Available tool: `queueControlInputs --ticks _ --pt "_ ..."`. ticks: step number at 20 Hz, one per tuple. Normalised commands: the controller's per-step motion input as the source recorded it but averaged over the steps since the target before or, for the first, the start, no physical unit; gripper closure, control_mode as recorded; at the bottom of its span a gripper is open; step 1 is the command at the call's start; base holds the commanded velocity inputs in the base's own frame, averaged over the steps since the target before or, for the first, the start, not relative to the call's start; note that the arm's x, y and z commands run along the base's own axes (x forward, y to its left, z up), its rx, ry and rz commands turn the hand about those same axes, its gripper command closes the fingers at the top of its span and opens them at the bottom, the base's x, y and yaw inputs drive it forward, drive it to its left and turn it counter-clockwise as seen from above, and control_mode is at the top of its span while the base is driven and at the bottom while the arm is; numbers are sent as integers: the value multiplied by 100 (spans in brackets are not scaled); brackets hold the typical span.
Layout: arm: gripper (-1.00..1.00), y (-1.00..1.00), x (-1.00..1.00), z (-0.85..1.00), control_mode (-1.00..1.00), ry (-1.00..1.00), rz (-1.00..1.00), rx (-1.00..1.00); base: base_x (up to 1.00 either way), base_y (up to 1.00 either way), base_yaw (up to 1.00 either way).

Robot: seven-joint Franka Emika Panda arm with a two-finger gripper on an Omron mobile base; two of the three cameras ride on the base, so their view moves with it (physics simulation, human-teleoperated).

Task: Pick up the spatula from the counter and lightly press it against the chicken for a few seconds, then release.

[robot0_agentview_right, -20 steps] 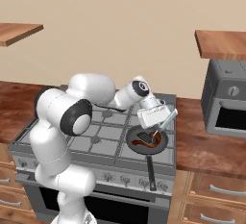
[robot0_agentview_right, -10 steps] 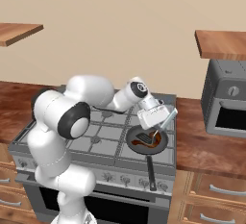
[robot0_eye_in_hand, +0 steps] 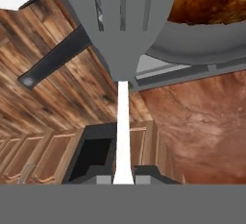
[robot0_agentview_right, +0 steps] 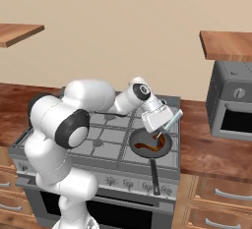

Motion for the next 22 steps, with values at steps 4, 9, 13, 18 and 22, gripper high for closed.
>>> queueControlInputs --ticks 4,9,13,18,22 --pt "100 0 0 0 -100 -5 5 2 0 0 0" --pt "100 -2 9 0 -100 -3 4 2 0 0 0" --pt "100 -6 8 0 -100 -1 4 1 0 0 0" --pt "100 -8 10 -1 -100 0 4 1 0 0 0" --pt "100 -6 12 -8 -100 0 4 0 0 0 0"
